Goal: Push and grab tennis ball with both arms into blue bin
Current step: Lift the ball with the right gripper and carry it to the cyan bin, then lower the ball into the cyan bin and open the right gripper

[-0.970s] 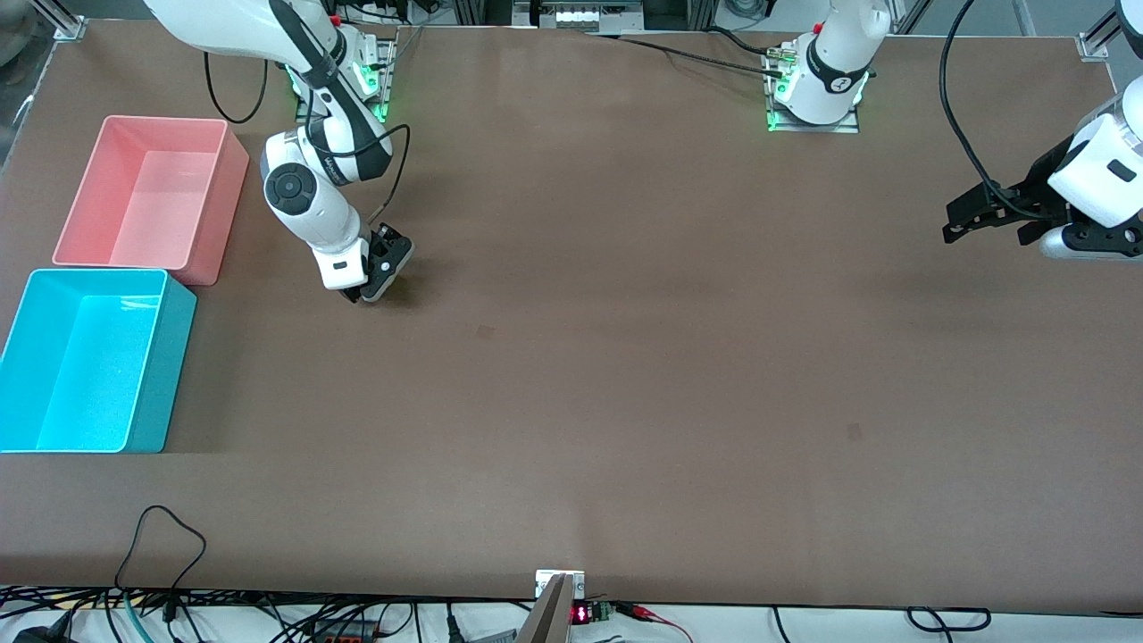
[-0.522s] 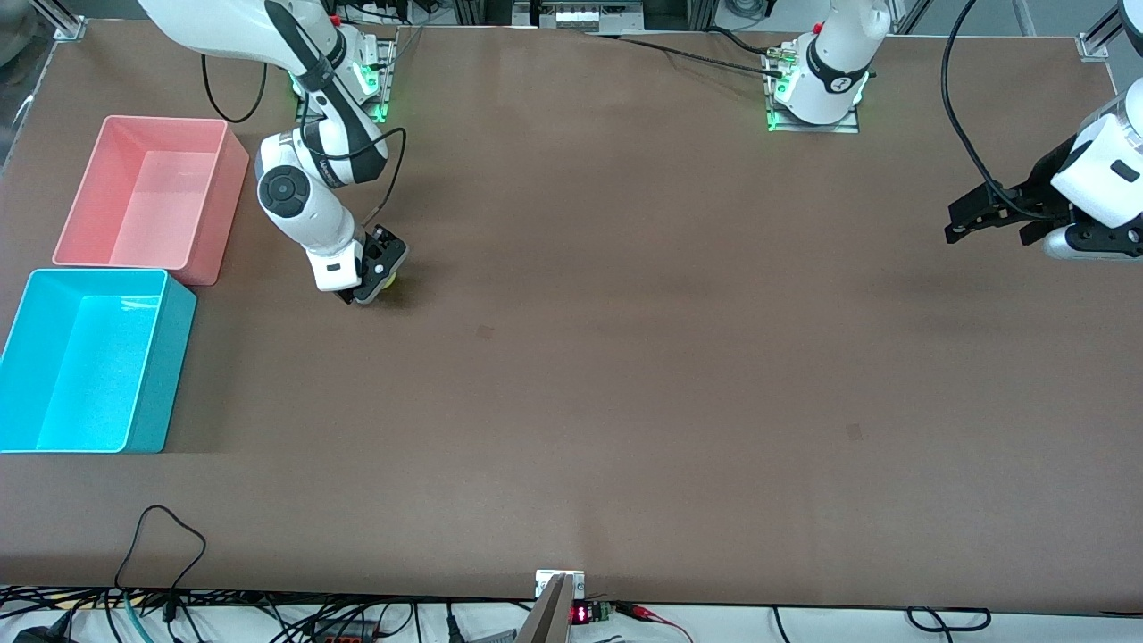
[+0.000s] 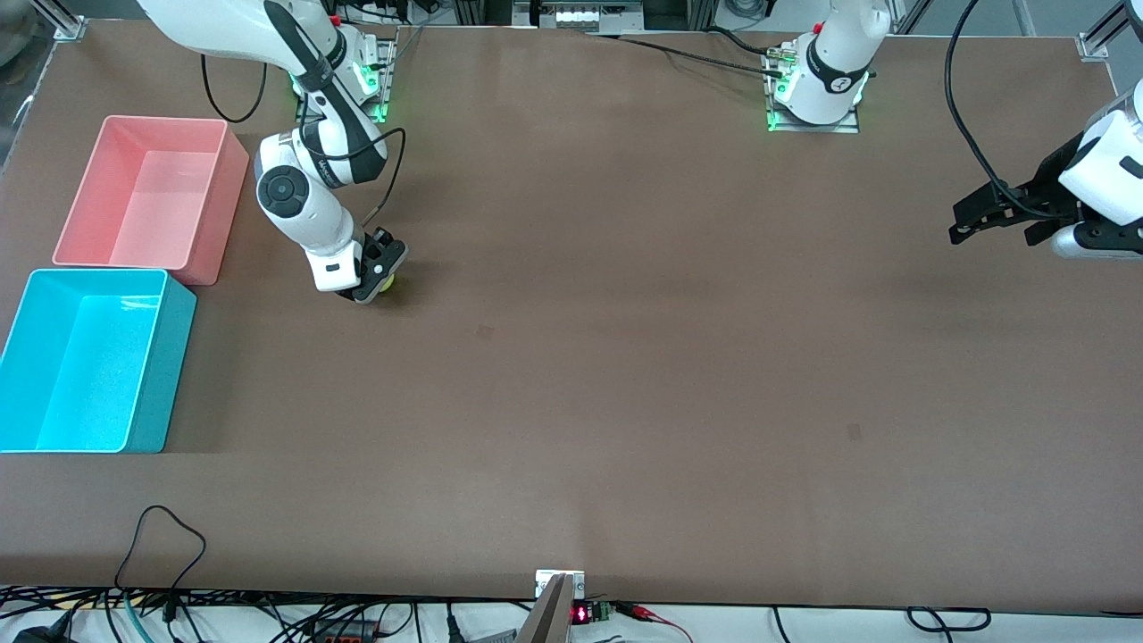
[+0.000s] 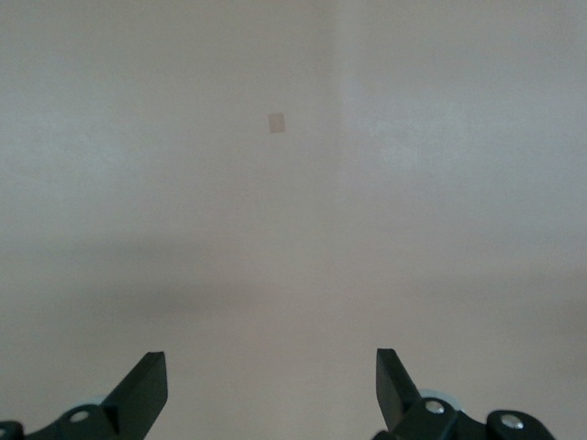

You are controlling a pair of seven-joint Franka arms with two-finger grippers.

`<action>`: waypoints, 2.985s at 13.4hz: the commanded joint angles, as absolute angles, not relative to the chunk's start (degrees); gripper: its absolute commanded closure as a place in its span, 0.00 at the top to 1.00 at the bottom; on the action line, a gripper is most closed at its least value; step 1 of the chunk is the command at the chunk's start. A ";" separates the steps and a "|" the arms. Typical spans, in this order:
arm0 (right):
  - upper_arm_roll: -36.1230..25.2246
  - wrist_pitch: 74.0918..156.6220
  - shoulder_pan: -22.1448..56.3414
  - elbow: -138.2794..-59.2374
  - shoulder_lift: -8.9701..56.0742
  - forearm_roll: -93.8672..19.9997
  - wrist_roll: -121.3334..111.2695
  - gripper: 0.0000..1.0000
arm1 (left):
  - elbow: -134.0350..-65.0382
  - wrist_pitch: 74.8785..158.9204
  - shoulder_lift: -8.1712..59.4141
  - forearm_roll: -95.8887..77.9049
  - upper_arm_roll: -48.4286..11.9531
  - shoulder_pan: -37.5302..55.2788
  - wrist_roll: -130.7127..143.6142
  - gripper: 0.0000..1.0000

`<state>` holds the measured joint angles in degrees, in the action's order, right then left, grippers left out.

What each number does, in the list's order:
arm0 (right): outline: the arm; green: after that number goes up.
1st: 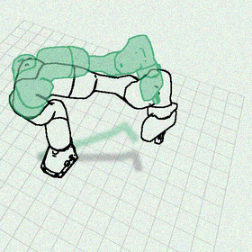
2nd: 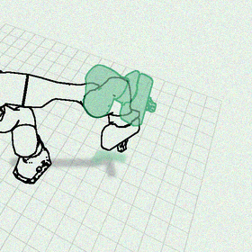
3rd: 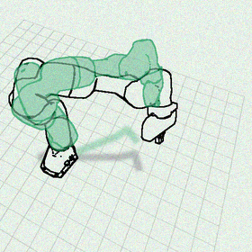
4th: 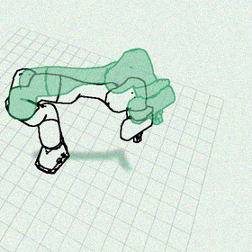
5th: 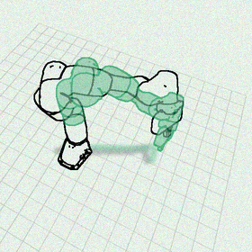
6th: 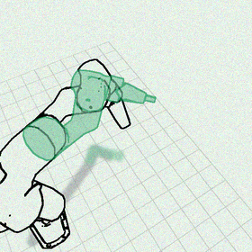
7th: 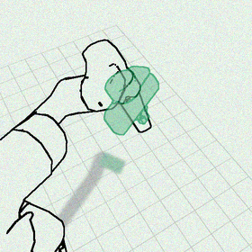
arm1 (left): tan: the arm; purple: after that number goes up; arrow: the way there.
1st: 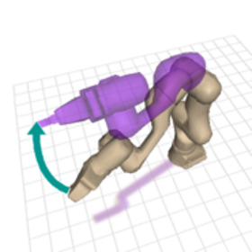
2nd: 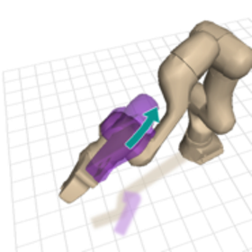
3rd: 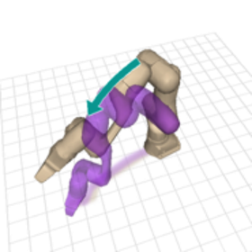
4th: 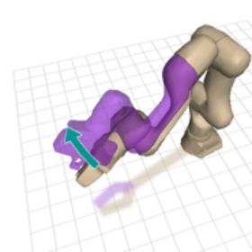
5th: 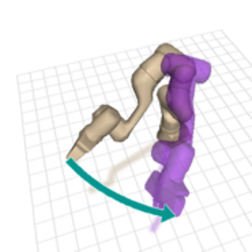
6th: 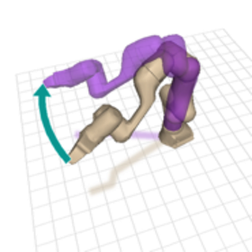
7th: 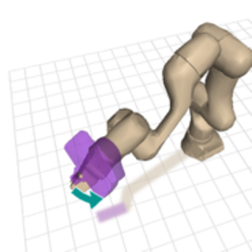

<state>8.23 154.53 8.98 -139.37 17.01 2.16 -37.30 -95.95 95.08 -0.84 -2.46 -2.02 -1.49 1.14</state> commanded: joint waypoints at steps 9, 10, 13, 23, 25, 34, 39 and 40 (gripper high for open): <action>0.39 129.99 -2.02 -121.74 9.14 2.37 -37.18 0.00 | -94.04 94.39 0.18 -1.41 -2.29 -1.49 1.67 1.00; -2.26 129.82 -2.46 -120.51 9.40 2.37 -37.26 0.00 | -94.04 94.39 0.18 -1.41 -2.29 -1.49 1.67 1.00; -9.38 128.42 -4.48 -116.38 11.50 1.94 -38.14 0.00 | -94.04 94.48 0.18 -1.41 -2.29 -1.49 1.67 1.00; -17.58 133.14 -10.36 -110.39 27.67 2.29 -43.94 0.00 | -94.04 94.57 0.26 -1.41 -0.62 0.96 1.67 1.00; -17.58 135.34 -11.42 -110.48 29.87 2.29 -43.95 0.01 | -94.04 94.57 0.26 -1.41 -0.18 0.97 1.67 1.00; -17.49 136.76 -11.60 -110.30 31.99 1.49 -43.86 1.00 | -94.13 93.17 0.26 -1.41 -0.35 0.18 1.32 1.00; -15.31 134.75 -10.90 -108.11 27.44 1.50 -43.68 1.00 | -94.13 93.25 0.44 -1.49 -0.26 -0.09 1.05 1.00; -14.51 133.26 -10.81 -107.84 25.25 1.58 -43.59 1.00 | -94.13 93.25 0.44 -2.02 -0.35 -0.09 1.05 1.00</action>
<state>-16.32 136.53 -10.79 -108.03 30.15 2.11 -42.91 -95.58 94.36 -0.27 -2.46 -0.55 -0.22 1.16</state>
